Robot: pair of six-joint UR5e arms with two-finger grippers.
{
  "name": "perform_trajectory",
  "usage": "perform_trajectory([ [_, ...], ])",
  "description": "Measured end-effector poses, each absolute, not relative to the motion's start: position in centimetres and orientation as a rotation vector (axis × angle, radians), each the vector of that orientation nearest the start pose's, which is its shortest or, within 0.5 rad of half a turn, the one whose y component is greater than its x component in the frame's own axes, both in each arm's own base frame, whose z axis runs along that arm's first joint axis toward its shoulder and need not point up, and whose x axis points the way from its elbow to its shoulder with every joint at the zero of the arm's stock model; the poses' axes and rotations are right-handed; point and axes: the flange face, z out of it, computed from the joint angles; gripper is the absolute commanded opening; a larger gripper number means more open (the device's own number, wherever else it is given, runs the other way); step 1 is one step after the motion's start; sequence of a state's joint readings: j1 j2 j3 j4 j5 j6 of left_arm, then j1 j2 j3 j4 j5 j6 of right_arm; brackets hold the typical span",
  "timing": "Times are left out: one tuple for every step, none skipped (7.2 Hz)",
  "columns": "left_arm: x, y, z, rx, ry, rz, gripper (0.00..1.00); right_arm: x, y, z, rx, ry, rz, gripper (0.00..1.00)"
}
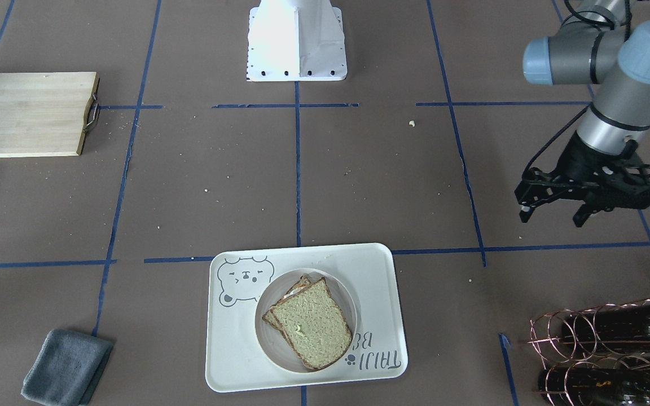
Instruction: Make sandwich and place on tray
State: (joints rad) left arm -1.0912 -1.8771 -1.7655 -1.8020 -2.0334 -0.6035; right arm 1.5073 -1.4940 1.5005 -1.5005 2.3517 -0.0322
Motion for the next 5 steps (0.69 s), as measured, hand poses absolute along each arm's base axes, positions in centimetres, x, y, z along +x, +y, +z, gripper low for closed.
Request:
perform_trajectory([
  [15.6,-58.2,40.4,0.375,0.703,0.128,1.0,3.1,-53.2,64.7,0.059,-0.782,-0.118,1.0],
  [10.6,-57.9,43.6,0.35,0.693,0.188,1.0,3.2,-53.1,64.8,0.058,-0.783,-0.113,1.0],
  [5.5,-56.7,47.8,0.322,0.716,0.233,1.0,3.4,-53.1,65.0,0.055,-0.783,-0.108,1.0],
  [1.7,-55.0,51.5,0.301,0.737,0.252,1.0,3.6,-53.0,65.1,0.053,-0.789,-0.103,1.0],
  [-0.3,-53.5,54.2,0.282,0.747,0.253,1.0,4.0,-52.8,65.1,0.055,-0.811,-0.092,1.0],
])
